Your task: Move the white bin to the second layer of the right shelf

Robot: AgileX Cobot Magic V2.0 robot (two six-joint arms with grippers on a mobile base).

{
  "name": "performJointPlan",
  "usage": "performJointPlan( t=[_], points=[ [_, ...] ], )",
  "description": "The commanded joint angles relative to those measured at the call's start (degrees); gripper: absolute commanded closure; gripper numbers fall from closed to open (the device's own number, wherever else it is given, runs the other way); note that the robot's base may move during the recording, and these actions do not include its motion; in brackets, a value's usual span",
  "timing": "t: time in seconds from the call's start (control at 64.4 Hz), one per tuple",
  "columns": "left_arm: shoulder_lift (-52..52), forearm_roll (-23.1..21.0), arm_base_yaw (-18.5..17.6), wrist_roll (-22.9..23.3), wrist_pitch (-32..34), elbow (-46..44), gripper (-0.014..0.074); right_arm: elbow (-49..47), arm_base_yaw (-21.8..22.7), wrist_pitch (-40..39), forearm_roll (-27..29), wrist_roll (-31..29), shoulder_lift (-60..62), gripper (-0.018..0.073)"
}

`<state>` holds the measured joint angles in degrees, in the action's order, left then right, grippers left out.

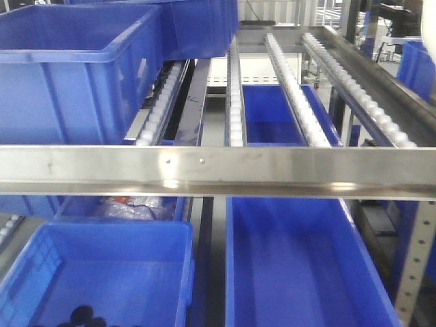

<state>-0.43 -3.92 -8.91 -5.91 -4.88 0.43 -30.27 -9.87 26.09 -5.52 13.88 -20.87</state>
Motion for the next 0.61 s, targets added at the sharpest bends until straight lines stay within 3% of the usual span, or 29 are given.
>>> performJointPlan(
  t=[0.0, 0.59],
  points=[
    [-0.8, -0.31, -0.21, 0.2, 4.88, 2.11, 0.0512, -1.8, 0.35, -6.15, -0.19, -0.21, -0.65, 0.0502],
    [-0.8, -0.31, -0.21, 0.2, 4.88, 2.11, 0.0512, -1.8, 0.35, -6.15, -0.19, -0.21, -0.65, 0.0502]
  ],
)
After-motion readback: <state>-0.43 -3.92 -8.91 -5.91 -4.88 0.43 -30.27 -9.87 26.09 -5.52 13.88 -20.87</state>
